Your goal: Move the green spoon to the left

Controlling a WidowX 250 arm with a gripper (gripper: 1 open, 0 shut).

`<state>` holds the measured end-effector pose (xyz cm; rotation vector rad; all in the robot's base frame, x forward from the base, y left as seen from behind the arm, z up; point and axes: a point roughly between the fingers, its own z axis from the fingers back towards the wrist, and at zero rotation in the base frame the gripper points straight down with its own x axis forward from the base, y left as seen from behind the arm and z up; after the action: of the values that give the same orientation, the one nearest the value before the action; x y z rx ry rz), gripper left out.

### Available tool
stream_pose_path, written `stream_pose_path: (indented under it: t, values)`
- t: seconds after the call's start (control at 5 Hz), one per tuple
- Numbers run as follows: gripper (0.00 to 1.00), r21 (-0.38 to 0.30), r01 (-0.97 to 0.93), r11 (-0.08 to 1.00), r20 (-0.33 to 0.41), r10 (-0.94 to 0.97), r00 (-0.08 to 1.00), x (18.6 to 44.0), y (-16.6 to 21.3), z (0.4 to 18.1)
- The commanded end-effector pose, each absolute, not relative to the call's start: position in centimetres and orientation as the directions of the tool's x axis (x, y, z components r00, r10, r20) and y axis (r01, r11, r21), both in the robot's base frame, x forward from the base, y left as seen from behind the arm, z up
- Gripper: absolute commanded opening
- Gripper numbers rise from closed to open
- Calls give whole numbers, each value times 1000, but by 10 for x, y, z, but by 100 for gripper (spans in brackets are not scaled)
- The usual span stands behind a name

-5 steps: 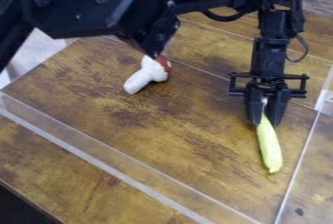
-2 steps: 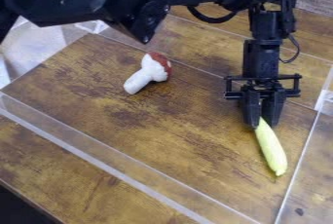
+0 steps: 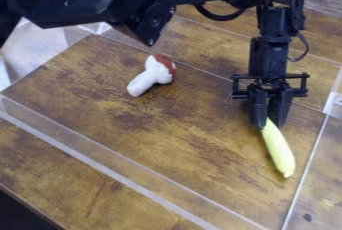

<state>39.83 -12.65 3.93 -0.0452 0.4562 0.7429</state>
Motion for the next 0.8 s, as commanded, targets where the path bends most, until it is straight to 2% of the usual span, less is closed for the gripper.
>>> stream_pose_path:
  t: [0.0, 0.4, 0.6]
  values:
    - [0, 28, -655, 755, -364, 618, 697, 405, -126, 93]
    - [0, 45, -633, 773, -381, 599, 704, 399, -133, 87]
    - [0, 53, -614, 788, -389, 582, 714, 393, -120, 92]
